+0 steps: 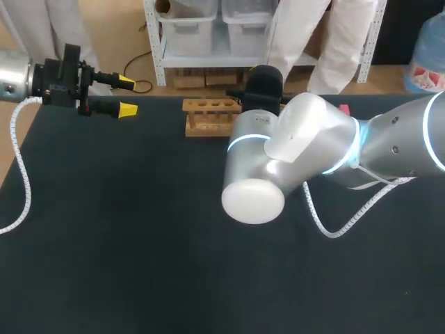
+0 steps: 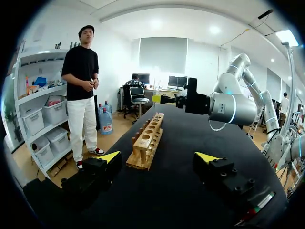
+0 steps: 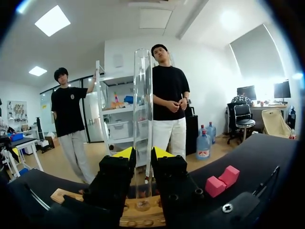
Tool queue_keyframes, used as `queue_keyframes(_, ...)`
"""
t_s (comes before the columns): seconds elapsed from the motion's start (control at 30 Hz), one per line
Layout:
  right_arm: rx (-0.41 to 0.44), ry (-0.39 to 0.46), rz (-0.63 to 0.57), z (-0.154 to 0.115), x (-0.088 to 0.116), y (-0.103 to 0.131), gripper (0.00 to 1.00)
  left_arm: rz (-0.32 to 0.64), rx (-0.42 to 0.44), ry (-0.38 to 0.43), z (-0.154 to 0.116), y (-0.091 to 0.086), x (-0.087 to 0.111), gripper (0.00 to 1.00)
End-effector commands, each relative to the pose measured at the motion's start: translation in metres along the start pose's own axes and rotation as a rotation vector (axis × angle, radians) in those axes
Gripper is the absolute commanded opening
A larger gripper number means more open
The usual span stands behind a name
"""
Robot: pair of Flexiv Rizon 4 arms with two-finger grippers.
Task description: Grasp the test tube, adjust it, and insert it.
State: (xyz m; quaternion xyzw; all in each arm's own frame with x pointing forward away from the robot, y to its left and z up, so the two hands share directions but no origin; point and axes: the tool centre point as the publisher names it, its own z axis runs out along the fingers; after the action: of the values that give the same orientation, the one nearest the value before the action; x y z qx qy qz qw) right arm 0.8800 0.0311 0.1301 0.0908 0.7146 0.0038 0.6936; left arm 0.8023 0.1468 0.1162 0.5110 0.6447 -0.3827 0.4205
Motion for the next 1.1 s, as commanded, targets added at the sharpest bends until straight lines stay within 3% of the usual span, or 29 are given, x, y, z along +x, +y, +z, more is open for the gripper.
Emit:
queue_keyframes(0.03, -0.002, 0.003, 0.000, 0.003, 0.003, -0.001, 0.00, 0.003, -0.002, -0.002, 0.000, -0.001, 0.001, 1.00)
queue_keyframes(0.47, -0.001, 0.023, 0.003, 0.008, 0.014, 0.000, 0.00, 0.003, -0.002, -0.002, 0.000, -0.001, 0.001, 1.00)
queue_keyframes(1.1, 0.011, 0.084, 0.024, 0.007, 0.046, -0.002, 0.00, 0.003, -0.002, -0.002, 0.000, -0.001, 0.001, 1.00)
